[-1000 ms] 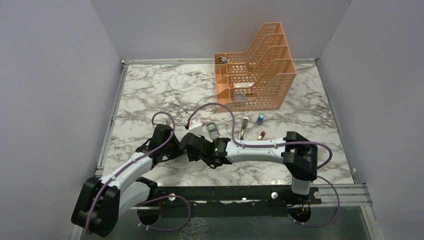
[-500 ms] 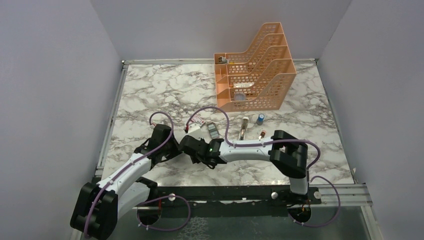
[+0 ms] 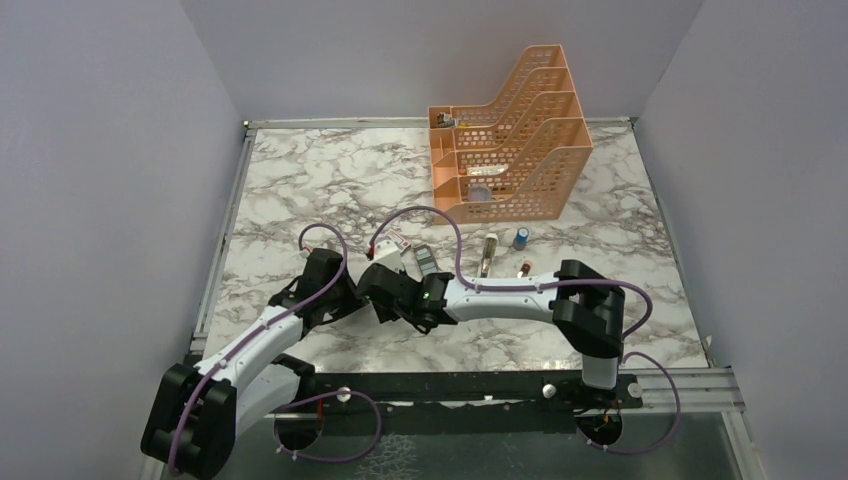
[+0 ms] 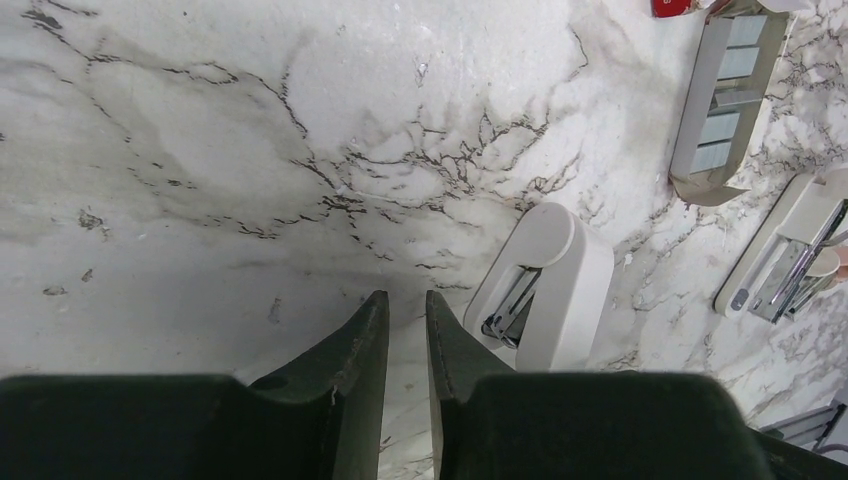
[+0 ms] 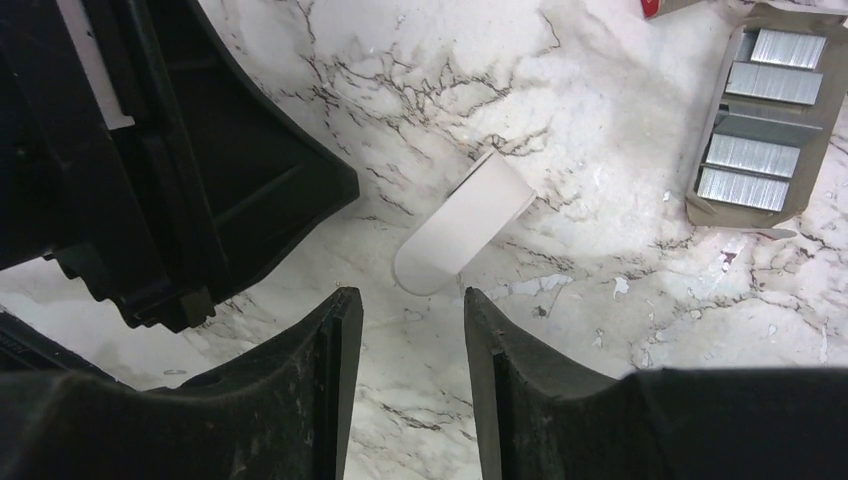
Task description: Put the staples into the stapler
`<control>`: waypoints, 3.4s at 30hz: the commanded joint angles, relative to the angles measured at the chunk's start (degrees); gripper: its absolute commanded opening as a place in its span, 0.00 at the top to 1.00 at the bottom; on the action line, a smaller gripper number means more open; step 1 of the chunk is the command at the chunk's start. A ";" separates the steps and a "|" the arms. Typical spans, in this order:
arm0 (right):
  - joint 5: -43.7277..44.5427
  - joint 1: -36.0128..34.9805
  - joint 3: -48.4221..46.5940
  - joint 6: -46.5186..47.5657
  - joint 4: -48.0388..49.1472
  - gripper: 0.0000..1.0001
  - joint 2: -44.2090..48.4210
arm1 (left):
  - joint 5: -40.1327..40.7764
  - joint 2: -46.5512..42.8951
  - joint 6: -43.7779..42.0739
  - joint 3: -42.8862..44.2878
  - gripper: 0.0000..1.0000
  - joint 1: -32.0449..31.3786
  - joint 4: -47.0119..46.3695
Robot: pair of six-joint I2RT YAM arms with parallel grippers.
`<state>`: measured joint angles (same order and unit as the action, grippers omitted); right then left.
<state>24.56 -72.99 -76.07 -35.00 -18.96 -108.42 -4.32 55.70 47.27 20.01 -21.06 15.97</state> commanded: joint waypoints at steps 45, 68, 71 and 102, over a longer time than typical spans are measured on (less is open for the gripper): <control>3.24 4.97 -0.49 -0.96 -2.55 0.57 7.67 | -0.38 0.07 -1.23 0.57 0.76 1.55 -1.47; 0.40 36.19 9.25 6.15 -9.74 0.24 23.63 | -16.60 -0.70 -5.49 13.68 0.04 -3.40 -10.23; -1.20 37.28 9.14 5.76 -9.66 0.30 21.45 | -14.14 4.38 -4.92 14.82 0.13 -8.70 -13.12; -12.24 37.66 16.65 8.69 -6.52 0.65 25.32 | -17.62 44.17 0.31 25.21 0.66 -25.05 -33.56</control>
<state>15.09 -35.51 -60.45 -27.53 -26.83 -85.56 -20.23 97.06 47.72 42.63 -44.12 -15.11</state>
